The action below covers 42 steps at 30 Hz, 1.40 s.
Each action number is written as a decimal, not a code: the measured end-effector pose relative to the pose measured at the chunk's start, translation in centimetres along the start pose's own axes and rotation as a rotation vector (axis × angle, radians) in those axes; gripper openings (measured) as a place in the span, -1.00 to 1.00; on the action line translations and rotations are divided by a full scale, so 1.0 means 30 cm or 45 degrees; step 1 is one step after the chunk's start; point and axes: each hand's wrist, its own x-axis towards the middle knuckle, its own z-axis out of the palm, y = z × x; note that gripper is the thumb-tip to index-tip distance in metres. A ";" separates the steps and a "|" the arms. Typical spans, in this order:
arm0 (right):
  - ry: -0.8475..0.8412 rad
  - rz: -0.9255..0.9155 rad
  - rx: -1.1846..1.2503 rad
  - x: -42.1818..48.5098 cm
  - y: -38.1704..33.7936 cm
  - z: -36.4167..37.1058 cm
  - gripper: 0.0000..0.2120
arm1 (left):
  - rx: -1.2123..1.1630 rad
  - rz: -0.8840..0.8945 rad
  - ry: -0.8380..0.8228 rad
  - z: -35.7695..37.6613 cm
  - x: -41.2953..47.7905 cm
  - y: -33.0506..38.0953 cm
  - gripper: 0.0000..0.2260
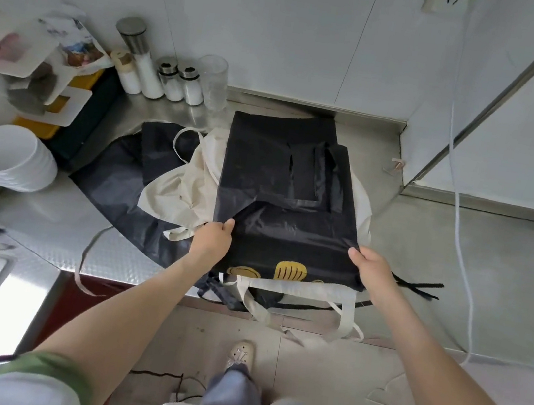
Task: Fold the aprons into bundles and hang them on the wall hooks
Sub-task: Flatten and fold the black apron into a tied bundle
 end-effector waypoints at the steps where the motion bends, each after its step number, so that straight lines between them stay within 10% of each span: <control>1: -0.008 -0.011 -0.025 -0.010 0.012 -0.006 -0.65 | 0.038 0.009 -0.010 0.008 -0.026 -0.013 -0.57; 8: -0.038 -0.047 -0.377 -0.096 0.110 -0.028 -0.93 | 0.327 0.062 -0.143 0.047 -0.140 -0.126 -0.70; 17: -0.005 -0.064 -0.610 -0.104 0.229 -0.002 -0.65 | 0.269 0.163 -0.109 0.097 -0.171 -0.078 -0.73; 21: 0.006 -0.096 -0.684 -0.094 0.218 0.001 -0.90 | 0.551 0.117 -0.140 0.111 -0.155 -0.082 -0.76; 28: 0.022 -0.623 -0.987 -0.078 0.054 0.050 -0.28 | 0.442 0.408 0.146 0.102 -0.100 -0.030 -0.71; 33: -0.241 -0.558 -0.962 -0.024 -0.066 0.131 -0.20 | 0.564 0.637 0.135 0.086 -0.039 0.003 -0.68; 38: 0.302 -0.450 -0.688 0.044 -0.154 0.164 -0.27 | 0.761 0.809 -0.019 0.102 0.016 0.013 -0.57; 42: 0.226 0.055 -0.076 0.109 -0.229 0.170 -0.16 | 0.848 0.890 -0.109 0.110 0.080 0.059 -0.78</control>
